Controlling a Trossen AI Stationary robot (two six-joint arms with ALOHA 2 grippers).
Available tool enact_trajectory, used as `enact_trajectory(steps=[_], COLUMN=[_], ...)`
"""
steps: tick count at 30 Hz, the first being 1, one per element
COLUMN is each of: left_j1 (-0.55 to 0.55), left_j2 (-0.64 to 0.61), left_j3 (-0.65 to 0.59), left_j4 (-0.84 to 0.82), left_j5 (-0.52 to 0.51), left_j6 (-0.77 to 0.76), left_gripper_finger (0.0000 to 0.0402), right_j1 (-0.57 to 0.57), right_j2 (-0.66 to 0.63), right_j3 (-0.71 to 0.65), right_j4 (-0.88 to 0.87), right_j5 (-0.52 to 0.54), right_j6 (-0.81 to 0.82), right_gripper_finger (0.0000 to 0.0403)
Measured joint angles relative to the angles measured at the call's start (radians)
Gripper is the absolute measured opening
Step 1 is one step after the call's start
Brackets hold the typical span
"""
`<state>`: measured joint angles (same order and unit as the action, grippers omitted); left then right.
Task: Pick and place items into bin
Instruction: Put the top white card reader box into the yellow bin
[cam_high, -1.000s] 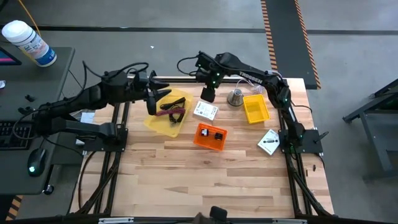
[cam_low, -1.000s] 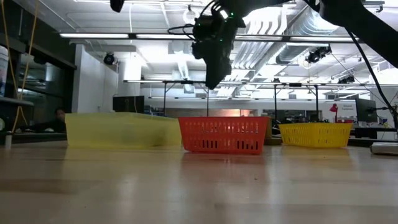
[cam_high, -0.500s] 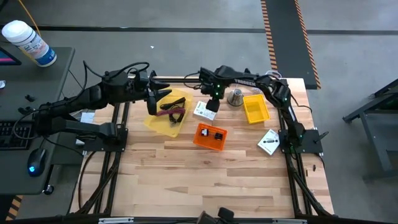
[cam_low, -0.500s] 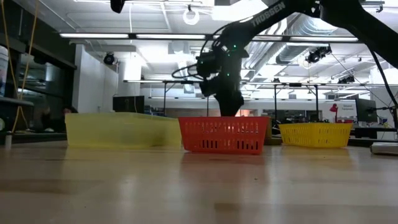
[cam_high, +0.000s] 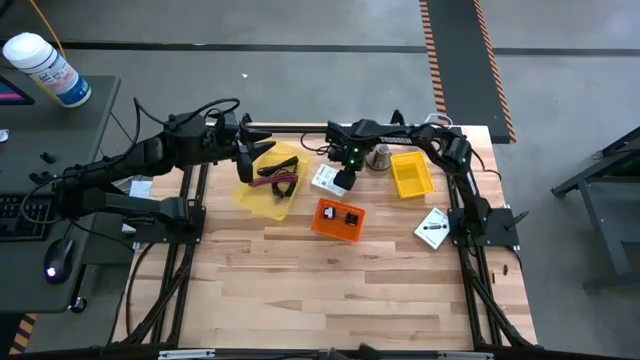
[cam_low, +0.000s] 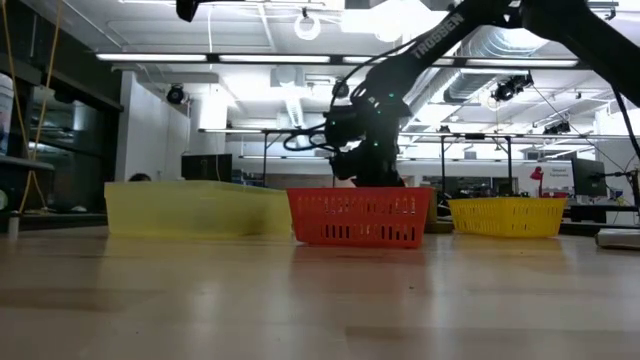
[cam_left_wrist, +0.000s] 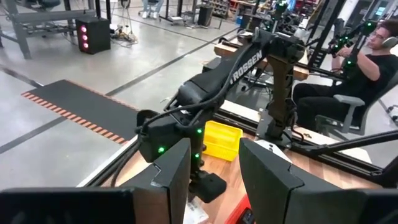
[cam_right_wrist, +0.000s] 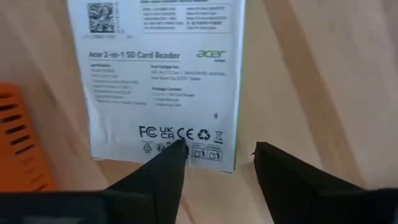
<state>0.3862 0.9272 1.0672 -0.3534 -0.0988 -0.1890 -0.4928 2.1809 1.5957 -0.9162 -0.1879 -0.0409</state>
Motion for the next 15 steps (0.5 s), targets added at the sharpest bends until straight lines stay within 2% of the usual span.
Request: enact_trajectory(steps=[3,8,15], left_j1=[0.000,0.000,0.000], left_j2=[0.000,0.000,0.000], left_j3=[0.000,0.000,0.000], left_j4=[0.001,0.001,0.001], left_j5=[-0.016,-0.027,-0.037], left_j6=[0.000,0.000,0.000], left_gripper_finger=[0.0124,0.0124,0.0124], right_j1=[0.013,0.025,0.026], right_j2=[-0.001,0.000,0.003], right_j3=[-0.040,-0.079,-0.069], right_j4=[0.023,0.048,0.050], right_j5=[-0.018,-0.073,-0.042], right_j6=[-0.003,-0.011,-0.010], right_gripper_finger=[0.0143,0.0022,0.0005])
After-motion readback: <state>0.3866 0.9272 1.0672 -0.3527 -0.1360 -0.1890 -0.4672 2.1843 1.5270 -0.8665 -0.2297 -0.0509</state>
